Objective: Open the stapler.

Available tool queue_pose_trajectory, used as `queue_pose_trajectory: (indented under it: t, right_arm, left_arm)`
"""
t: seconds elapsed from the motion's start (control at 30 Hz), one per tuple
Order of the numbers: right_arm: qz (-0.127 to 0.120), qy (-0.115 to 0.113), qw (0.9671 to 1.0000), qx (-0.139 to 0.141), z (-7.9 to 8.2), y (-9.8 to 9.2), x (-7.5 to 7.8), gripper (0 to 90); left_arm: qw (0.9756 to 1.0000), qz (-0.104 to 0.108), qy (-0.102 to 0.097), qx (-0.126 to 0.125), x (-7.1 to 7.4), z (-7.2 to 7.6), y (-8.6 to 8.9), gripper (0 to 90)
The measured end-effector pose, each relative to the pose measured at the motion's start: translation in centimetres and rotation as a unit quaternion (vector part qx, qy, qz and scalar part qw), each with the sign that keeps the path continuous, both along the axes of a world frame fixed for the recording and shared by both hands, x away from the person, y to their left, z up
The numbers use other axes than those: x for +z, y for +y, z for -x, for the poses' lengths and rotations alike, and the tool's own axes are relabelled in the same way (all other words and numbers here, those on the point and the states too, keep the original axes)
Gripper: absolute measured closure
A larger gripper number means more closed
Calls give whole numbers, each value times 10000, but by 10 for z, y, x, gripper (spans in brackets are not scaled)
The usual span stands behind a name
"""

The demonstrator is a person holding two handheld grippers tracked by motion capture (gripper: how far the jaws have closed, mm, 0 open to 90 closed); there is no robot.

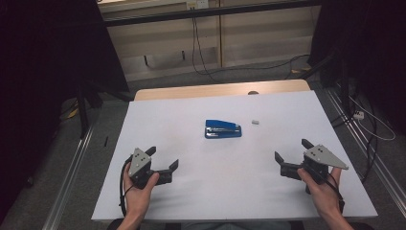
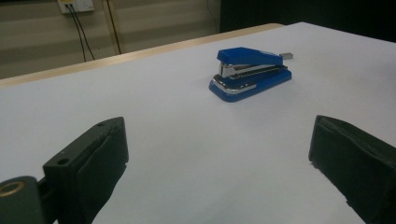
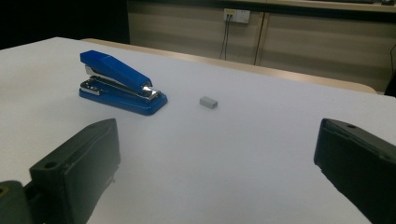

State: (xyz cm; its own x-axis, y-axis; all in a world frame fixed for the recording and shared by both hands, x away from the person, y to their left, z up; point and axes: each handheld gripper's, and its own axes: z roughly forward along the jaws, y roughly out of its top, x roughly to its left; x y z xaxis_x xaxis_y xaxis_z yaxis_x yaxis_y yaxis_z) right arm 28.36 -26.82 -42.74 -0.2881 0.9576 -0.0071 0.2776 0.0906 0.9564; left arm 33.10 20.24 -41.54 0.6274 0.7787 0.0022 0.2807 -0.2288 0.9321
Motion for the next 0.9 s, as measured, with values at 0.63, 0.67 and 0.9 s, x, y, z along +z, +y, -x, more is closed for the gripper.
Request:
queue_pose_trajectory:
  t: [0.63,0.67,0.9]
  right_arm:
    - [-4,44,9999,165,-1,4,-1,8]
    - [40,43,9998,191,-1,5,-1,4]
    - [141,121,9989,440,-5,16,-4,10]
  left_arm:
    - [9995,17,266,-193,-5,-11,-10,46]
    - [9995,16,241,-184,-6,-12,-10,55]
    - [9993,58,340,-167,-7,-18,-16,57]
